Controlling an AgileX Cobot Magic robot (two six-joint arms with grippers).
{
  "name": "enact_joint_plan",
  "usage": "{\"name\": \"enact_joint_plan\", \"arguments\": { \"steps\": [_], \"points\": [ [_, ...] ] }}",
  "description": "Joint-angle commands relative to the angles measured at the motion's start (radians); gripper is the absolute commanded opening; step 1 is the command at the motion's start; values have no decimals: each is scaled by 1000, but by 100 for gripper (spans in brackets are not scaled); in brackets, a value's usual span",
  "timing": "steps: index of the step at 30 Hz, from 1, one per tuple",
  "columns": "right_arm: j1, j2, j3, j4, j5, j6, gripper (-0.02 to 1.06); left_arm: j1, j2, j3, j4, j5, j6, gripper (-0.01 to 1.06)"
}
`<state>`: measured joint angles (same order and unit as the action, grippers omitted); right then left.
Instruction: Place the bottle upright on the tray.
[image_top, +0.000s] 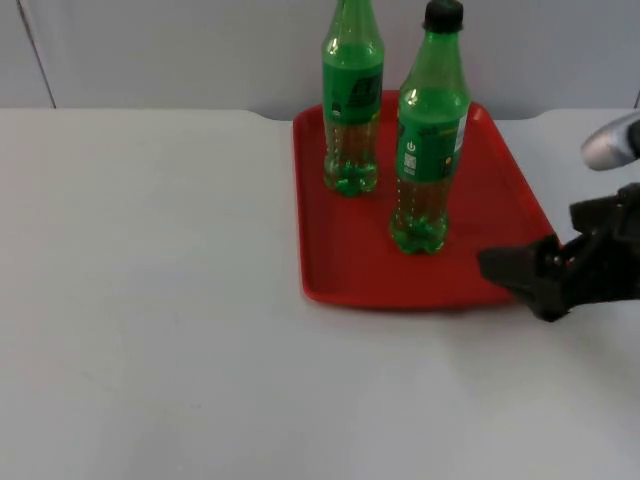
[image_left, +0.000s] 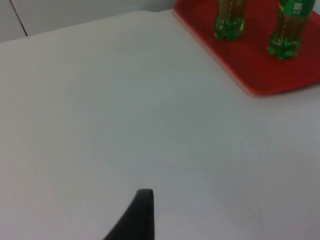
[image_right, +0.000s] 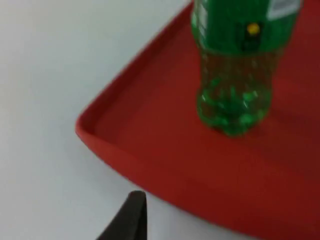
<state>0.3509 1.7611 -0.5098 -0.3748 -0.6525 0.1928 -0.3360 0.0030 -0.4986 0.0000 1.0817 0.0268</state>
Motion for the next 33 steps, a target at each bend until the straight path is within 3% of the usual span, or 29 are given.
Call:
{"name": "enact_joint_plan", "arguments": {
  "steps": [1, 3, 4, 6, 9, 10, 14, 20, 27, 33],
  "points": [
    [3, -64, 7, -12, 152, 65, 105, -3, -3, 4, 8, -6, -4, 105],
    [3, -126, 7, -17, 279, 134, 105, -3, -3, 4, 8, -6, -4, 105],
    [3, -126, 7, -17, 279, 134, 105, -3, -3, 4, 8, -6, -4, 105],
    [11, -198, 7, -17, 391, 181, 105, -3, -3, 4, 8, -6, -4, 105],
    [44, -309, 7, -17, 551, 183, 105, -3, -3, 4, 8, -6, -4, 105],
    [44, -309, 7, -17, 551, 183, 105, -3, -3, 4, 8, -6, -4, 105],
    [110, -466, 5, -6, 719, 183, 105, -3, -3, 4, 8, -6, -4, 105],
    [186, -677, 5, 34, 870, 184, 105, -3, -3, 4, 8, -6, -4, 105],
    [208, -888, 5, 93, 976, 184, 105, -3, -3, 4, 8, -6, -4, 105],
    [208, -1004, 5, 93, 1042, 184, 105, -3, -3, 4, 8, -6, -4, 105]
  ]
}}
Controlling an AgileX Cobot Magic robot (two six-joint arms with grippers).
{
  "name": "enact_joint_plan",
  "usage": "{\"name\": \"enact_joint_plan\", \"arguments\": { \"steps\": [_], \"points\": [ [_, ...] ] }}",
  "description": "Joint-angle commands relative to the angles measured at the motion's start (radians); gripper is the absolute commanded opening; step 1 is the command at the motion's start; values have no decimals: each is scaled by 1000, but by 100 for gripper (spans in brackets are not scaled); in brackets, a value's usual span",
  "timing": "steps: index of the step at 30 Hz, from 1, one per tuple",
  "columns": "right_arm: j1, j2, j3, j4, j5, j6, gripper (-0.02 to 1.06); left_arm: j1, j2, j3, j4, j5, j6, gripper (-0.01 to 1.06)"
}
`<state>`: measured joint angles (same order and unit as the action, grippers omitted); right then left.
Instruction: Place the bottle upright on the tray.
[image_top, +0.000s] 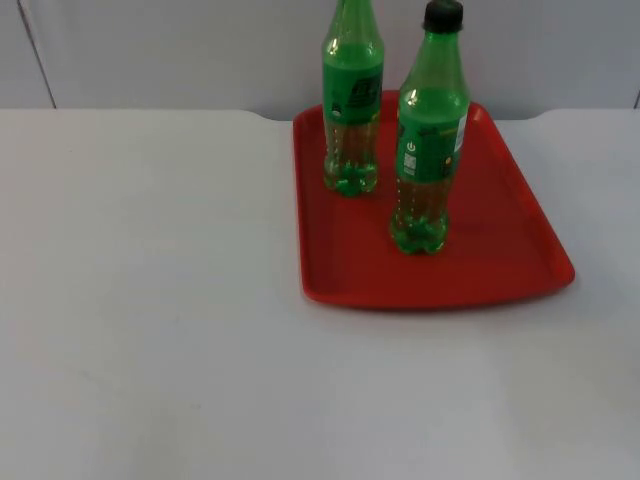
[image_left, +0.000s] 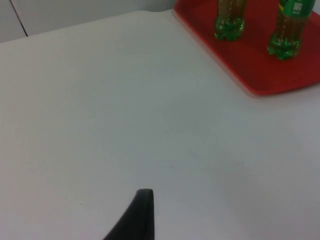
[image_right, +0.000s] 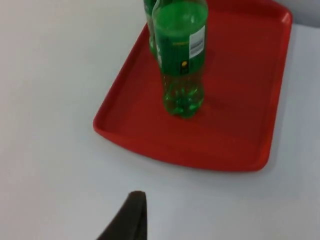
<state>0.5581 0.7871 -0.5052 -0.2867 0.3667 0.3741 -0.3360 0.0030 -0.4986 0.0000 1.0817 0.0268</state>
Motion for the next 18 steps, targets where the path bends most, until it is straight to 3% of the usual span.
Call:
{"name": "enact_joint_plan", "arguments": {
  "steps": [1, 18],
  "points": [
    [1, -53, 0, 5, 40, 2, 105, -3, -3, 4, 8, -6, -4, 105],
    [1, -366, 0, 3, 147, -23, 105, -3, -3, 4, 10, -6, -4, 105]
  ]
}}
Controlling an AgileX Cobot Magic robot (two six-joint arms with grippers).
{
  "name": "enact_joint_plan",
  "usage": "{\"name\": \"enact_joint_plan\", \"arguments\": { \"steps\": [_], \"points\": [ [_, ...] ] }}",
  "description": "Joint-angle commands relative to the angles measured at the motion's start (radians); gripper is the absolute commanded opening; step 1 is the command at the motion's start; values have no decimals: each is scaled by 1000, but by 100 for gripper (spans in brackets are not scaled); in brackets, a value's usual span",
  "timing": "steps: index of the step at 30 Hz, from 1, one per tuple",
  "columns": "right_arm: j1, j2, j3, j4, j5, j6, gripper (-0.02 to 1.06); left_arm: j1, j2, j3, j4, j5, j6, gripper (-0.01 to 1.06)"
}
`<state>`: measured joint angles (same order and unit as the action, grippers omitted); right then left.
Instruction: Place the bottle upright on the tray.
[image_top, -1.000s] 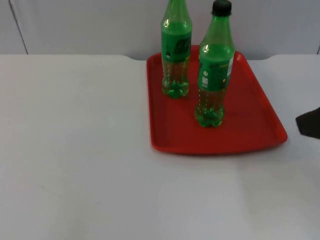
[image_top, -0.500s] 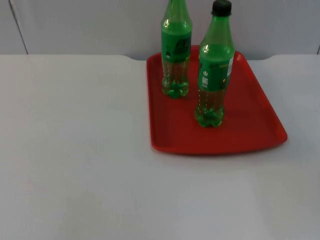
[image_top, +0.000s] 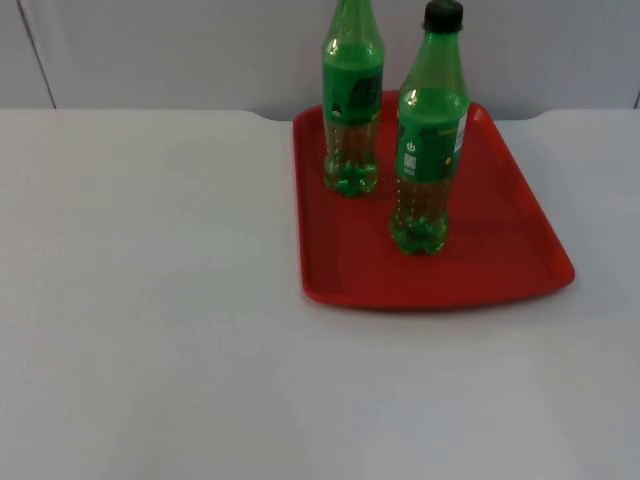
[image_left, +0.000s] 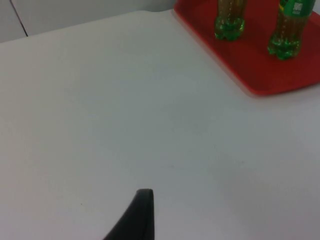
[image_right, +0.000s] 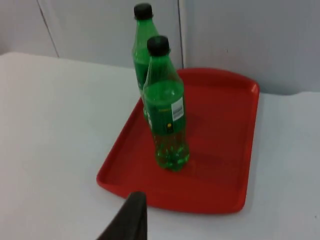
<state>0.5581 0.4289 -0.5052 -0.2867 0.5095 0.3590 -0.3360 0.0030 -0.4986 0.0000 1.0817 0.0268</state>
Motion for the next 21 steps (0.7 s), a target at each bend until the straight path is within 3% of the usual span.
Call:
{"name": "enact_joint_plan", "arguments": {
  "steps": [1, 11, 21],
  "points": [
    [1, -31, 0, 3, 14, -23, 105, -3, -3, 4, 10, -6, -4, 105],
    [1, -182, 0, 18, 116, -41, 105, -3, -3, 4, 10, -6, -4, 105],
    [1, -299, 0, 234, 240, -307, 105, -3, -3, 4, 10, -6, -4, 105]
  ]
}}
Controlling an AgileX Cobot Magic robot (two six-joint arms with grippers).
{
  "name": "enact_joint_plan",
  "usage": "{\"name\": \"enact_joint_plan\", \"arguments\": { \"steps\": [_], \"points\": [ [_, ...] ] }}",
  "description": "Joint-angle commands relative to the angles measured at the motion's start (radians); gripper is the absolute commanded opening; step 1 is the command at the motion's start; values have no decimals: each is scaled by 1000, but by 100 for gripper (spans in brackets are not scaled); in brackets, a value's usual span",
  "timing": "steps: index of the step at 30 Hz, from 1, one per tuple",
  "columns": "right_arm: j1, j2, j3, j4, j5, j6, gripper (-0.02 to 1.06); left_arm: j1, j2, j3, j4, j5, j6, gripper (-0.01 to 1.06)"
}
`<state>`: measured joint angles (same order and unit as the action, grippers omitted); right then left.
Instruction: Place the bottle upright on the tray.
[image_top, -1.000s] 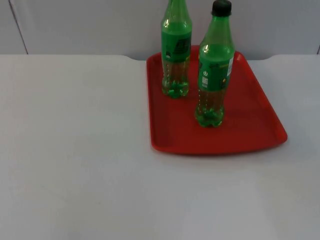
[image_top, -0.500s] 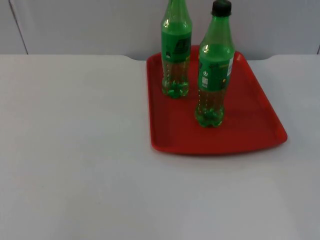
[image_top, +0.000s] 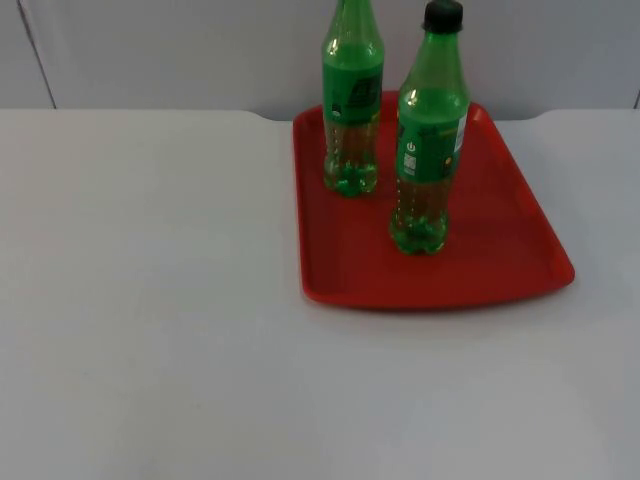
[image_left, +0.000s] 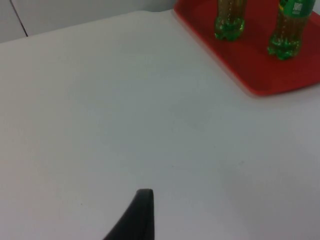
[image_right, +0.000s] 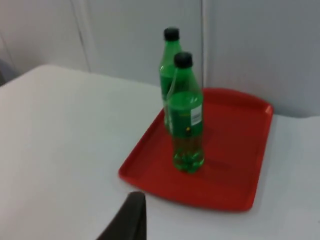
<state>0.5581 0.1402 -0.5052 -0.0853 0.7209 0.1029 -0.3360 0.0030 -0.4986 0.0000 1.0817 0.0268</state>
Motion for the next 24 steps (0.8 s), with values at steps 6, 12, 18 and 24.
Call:
{"name": "enact_joint_plan", "arguments": {
  "steps": [6, 12, 18, 24],
  "points": [
    [1, -52, -3, 61, 126, -68, 105, -3, -3, 4, 10, -6, -4, 105],
    [1, -58, -32, 72, 220, -82, 105, -3, -3, 4, 10, -6, -4, 105],
    [1, -58, -34, 72, 271, -114, 105, -3, -3, 4, 10, -6, -4, 105],
    [1, -112, -35, 72, 368, -114, 105, -3, -3, 4, 10, -6, -4, 105]
  ]
}}
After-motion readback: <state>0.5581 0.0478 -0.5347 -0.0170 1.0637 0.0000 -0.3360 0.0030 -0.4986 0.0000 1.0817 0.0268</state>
